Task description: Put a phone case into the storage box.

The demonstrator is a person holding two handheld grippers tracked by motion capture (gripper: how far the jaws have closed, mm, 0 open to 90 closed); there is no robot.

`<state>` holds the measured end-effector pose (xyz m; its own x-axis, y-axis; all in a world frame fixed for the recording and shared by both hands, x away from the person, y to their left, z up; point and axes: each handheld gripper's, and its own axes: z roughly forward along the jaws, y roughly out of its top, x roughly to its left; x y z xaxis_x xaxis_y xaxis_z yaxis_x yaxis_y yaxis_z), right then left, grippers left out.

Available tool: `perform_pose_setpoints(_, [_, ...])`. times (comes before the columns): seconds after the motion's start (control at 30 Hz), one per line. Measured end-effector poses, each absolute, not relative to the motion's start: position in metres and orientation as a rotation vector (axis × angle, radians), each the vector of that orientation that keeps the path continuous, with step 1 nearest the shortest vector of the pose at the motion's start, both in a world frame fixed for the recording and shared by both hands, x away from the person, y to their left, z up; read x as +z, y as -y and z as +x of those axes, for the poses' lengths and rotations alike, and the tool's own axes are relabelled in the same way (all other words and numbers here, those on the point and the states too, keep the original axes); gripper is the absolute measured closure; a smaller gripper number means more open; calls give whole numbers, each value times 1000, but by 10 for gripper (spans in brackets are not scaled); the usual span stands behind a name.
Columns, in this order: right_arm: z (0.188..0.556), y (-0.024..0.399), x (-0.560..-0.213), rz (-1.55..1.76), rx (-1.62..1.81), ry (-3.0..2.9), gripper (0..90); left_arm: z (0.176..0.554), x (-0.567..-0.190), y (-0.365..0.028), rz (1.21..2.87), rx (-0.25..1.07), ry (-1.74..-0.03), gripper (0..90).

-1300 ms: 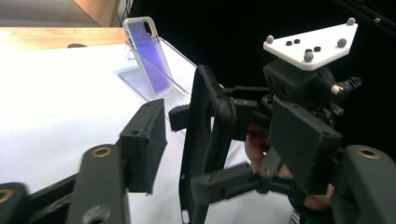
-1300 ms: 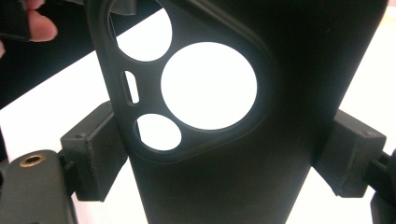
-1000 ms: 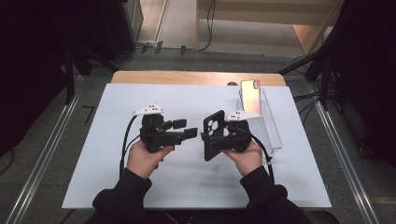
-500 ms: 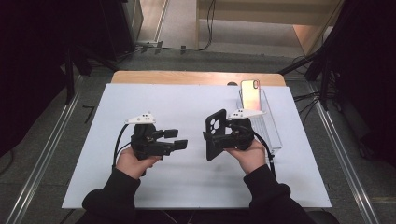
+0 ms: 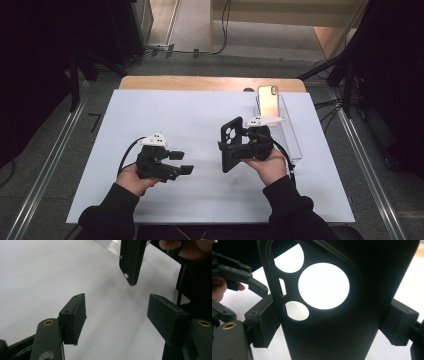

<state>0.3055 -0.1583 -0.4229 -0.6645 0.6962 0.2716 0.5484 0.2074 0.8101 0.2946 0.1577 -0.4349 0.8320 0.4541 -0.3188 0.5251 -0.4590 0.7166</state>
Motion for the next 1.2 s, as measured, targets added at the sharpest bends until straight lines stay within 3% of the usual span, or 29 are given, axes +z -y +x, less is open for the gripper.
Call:
perform_pose_setpoints(0.6, [305, 161, -412, 1150, 1452, -2379, 124, 285, -456, -189, 2208, -89, -767, 317])
perform_pose_setpoints(1.2, [308, 193, -373, 1131, 1500, -2305, 124, 282, -457, -200, 2192, -73, -834, 317])
